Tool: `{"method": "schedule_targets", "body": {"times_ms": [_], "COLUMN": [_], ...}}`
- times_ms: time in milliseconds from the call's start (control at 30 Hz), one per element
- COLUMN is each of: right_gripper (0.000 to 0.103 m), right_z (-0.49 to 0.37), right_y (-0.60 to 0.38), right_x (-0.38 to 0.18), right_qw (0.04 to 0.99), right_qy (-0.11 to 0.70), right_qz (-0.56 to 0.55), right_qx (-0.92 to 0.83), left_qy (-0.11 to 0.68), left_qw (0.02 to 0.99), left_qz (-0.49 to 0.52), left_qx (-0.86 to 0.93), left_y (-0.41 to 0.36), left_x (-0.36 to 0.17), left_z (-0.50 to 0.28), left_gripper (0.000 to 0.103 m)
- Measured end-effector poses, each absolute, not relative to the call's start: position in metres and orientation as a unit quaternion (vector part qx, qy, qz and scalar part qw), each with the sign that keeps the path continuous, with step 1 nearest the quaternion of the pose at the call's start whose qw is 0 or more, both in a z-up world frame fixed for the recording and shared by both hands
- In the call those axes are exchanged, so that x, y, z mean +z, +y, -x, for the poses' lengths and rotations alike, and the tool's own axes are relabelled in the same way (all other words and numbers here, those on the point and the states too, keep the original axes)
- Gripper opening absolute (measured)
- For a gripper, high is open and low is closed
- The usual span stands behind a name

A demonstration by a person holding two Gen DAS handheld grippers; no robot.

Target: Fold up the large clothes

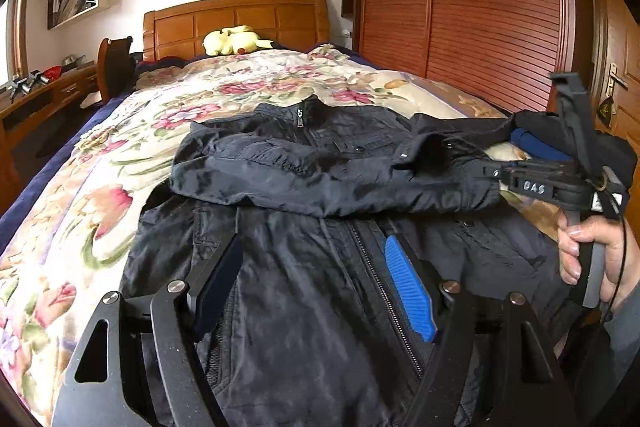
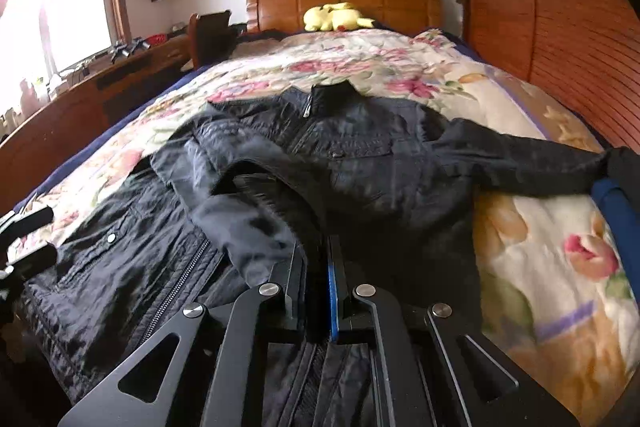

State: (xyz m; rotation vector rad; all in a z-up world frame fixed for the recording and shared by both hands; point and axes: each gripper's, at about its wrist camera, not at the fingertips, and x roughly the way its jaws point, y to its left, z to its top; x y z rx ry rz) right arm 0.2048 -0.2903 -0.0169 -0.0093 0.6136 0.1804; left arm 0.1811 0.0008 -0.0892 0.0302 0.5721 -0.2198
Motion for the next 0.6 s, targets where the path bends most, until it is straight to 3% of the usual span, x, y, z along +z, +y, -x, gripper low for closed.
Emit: {"method": "schedule_targets", "body": {"times_ms": [233, 600], "right_gripper": [0.042, 0.043], "right_z": [-0.185, -0.213], "right_y": [-0.295, -0.301], "right_x": [-0.012, -0.033], "right_qw": [0.959, 0.939], "right_qy": [0.270, 0.332], "right_qz": [0.018, 0.019], "right_qx": [0.079, 0.081], "left_qy": [0.282, 0.285], "left_qw": [0.953, 0.952], "left_qz": [-0.019, -0.030], "left_qx": [-0.108, -0.108], "left_y": [-0.007, -0.015], "left_x": [-0.089, -0.090], "left_z": [-0.181, -0.180], "left_gripper": [0.075, 0.075]}}
